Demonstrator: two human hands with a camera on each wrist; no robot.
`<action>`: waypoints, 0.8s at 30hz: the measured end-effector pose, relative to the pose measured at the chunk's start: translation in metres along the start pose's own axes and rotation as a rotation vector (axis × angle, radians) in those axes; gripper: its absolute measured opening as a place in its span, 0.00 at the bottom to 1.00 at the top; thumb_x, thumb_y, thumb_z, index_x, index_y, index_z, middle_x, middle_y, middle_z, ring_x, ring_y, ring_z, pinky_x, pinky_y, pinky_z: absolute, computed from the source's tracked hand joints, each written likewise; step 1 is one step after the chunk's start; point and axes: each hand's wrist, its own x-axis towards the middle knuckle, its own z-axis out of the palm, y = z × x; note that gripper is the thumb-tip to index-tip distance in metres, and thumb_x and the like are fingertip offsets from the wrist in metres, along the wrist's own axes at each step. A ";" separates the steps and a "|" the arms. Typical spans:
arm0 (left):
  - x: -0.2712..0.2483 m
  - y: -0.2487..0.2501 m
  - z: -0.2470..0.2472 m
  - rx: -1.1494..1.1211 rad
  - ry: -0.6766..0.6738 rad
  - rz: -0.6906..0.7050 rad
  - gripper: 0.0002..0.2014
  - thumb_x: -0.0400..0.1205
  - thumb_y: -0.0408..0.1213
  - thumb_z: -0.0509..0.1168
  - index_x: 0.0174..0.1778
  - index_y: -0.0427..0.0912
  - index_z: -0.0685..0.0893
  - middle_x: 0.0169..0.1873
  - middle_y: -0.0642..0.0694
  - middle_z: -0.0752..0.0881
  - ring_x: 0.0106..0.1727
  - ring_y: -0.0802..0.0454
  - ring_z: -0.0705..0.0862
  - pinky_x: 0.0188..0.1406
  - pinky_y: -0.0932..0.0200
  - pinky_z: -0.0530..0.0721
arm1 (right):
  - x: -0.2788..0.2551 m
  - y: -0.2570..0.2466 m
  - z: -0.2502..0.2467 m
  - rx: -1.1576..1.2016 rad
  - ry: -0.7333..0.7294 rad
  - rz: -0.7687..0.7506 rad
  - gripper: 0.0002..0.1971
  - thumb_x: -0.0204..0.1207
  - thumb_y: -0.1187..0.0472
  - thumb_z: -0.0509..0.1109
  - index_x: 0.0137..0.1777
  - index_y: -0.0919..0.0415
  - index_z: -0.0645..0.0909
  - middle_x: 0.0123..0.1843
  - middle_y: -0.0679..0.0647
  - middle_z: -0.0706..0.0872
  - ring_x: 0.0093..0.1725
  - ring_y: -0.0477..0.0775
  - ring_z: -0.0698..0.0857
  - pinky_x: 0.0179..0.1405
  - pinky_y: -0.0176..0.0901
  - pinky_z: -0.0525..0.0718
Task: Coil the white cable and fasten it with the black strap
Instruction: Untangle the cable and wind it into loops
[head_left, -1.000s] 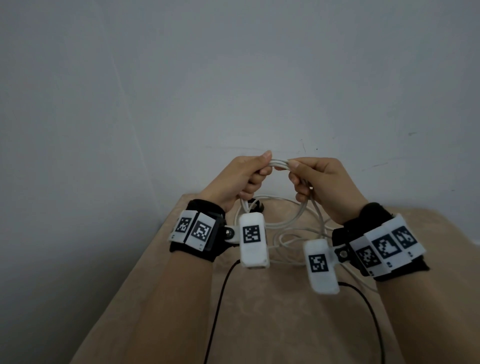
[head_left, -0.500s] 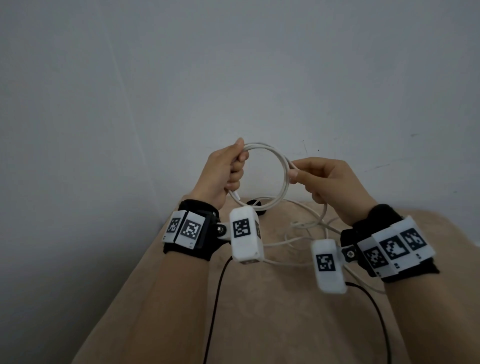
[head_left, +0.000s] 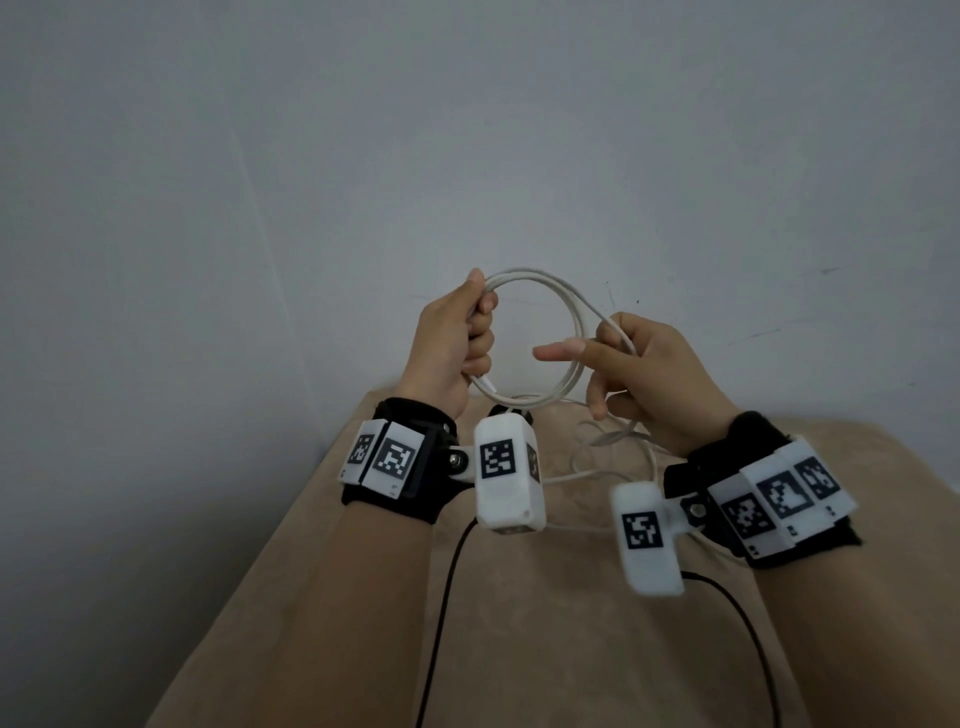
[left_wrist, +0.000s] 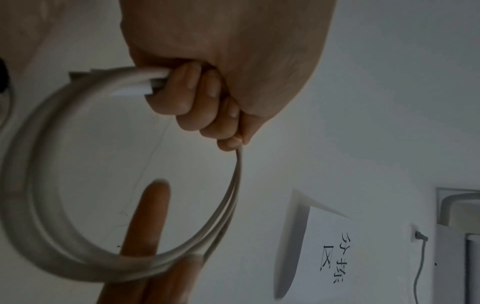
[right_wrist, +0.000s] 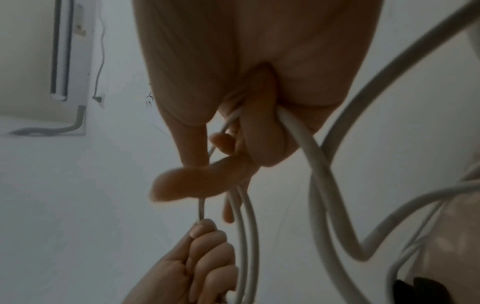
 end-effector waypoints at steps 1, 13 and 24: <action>0.000 0.000 0.000 -0.017 -0.003 -0.007 0.20 0.88 0.47 0.55 0.30 0.45 0.71 0.18 0.56 0.61 0.16 0.62 0.55 0.11 0.68 0.54 | 0.001 0.001 0.000 0.018 -0.008 -0.004 0.19 0.77 0.65 0.70 0.36 0.55 0.60 0.49 0.60 0.92 0.16 0.51 0.76 0.14 0.36 0.60; 0.002 -0.001 -0.003 -0.154 -0.058 -0.086 0.19 0.88 0.47 0.54 0.31 0.44 0.71 0.16 0.56 0.63 0.15 0.61 0.59 0.13 0.69 0.61 | 0.002 0.008 -0.006 0.017 0.027 -0.027 0.08 0.82 0.64 0.63 0.49 0.62 0.85 0.32 0.50 0.84 0.25 0.43 0.70 0.17 0.30 0.61; -0.002 0.001 -0.013 -0.015 -0.171 -0.128 0.18 0.87 0.42 0.53 0.38 0.38 0.81 0.20 0.51 0.72 0.20 0.56 0.70 0.25 0.63 0.75 | 0.003 0.009 -0.015 -0.033 0.004 -0.013 0.11 0.83 0.65 0.62 0.44 0.65 0.85 0.30 0.53 0.76 0.22 0.43 0.65 0.16 0.29 0.59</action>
